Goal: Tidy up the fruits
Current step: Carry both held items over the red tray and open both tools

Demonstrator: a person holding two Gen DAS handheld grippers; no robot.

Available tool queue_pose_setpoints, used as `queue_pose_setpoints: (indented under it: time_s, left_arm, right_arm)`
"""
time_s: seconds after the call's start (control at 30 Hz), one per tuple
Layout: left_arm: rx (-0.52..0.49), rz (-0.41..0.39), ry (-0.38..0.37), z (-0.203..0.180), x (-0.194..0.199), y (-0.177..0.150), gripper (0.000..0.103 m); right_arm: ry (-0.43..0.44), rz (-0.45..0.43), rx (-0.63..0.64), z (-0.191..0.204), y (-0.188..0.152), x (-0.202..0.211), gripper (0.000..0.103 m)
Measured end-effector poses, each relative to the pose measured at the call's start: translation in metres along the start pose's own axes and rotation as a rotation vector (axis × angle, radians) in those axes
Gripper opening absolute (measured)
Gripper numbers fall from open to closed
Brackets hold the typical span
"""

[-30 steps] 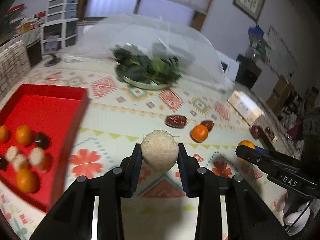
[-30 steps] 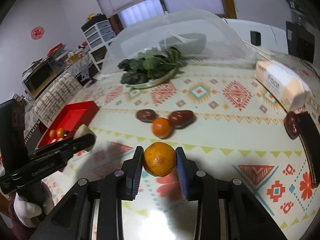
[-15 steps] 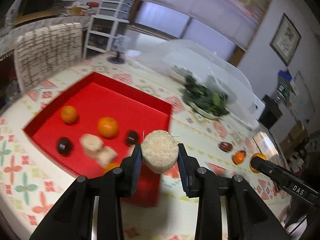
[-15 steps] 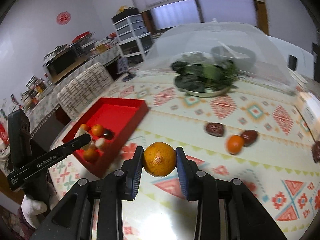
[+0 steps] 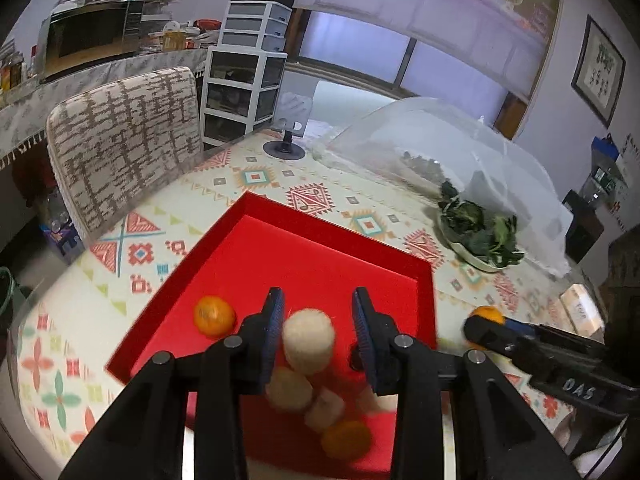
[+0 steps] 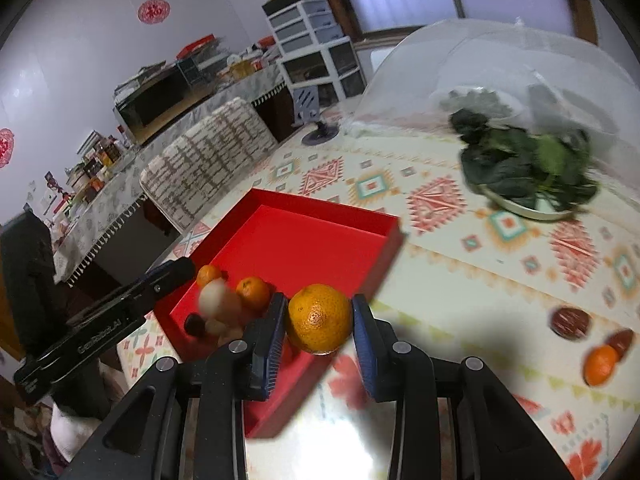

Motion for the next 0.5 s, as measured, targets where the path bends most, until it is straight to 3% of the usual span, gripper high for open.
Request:
queue_pose_setpoints:
  time_s: [0.13,0.3,0.5]
  left_arm:
    - [0.009,0.041,0.000,0.008,-0.022,0.007,0.033]
    - [0.046,0.035,-0.033,0.018,-0.021,0.005,0.035]
    - [0.085,0.002,-0.071,0.025,-0.004,0.004,0.051]
  right_arm:
    - [-0.024,0.041,0.012,0.002,0.012,-0.030,0.035]
    - [-0.046,0.077,0.019,0.001,0.022,-0.057,0.035]
    - [-0.028,0.069,-0.016,-0.004,0.030,-0.067,0.038]
Point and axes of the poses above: each gripper's, at about its wrist camera, not at the fingertips, and x roughly against the way its jaws point, z to its left, y to its top, the point moved 4 cm from there along -x, roughly the way its jaws point, and after that the axes turned 10 degrees about z, right-handed, at the moved point
